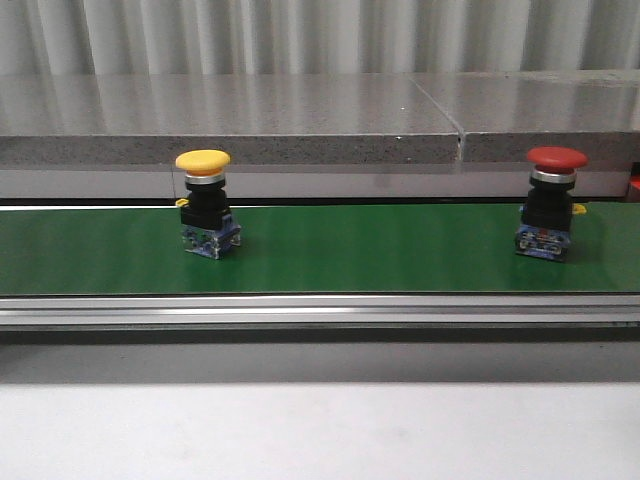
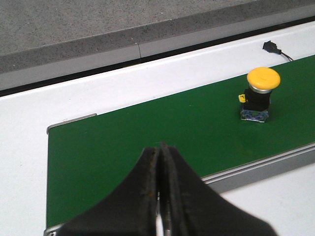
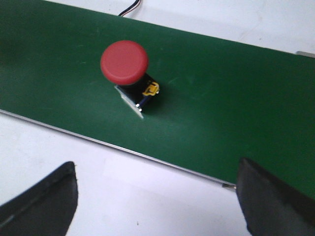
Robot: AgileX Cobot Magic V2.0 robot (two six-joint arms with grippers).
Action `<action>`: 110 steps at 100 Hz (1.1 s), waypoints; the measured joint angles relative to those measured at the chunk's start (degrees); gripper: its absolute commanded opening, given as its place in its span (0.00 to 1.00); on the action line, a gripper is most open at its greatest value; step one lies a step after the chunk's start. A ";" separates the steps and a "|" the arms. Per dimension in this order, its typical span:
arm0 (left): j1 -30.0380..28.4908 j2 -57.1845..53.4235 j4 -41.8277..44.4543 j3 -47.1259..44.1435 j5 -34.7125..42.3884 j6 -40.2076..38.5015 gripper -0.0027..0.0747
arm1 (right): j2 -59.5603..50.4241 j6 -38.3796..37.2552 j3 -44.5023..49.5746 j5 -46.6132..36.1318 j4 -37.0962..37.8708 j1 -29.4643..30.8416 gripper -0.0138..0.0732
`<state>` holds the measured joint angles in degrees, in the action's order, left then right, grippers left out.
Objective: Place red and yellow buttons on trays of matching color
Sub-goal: 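Move the right gripper down toward the red button at the belt's end, then grasp the red button and lower it into the red tray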
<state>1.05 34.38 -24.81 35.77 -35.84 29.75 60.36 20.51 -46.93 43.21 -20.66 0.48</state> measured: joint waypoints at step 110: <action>0.00 0.00 0.00 0.00 0.05 0.00 0.01 | 25.61 1.74 -21.66 0.87 2.14 3.93 0.24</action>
<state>1.05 34.38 -24.81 35.77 -35.79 29.75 85.97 22.25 -68.59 44.07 -18.52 4.41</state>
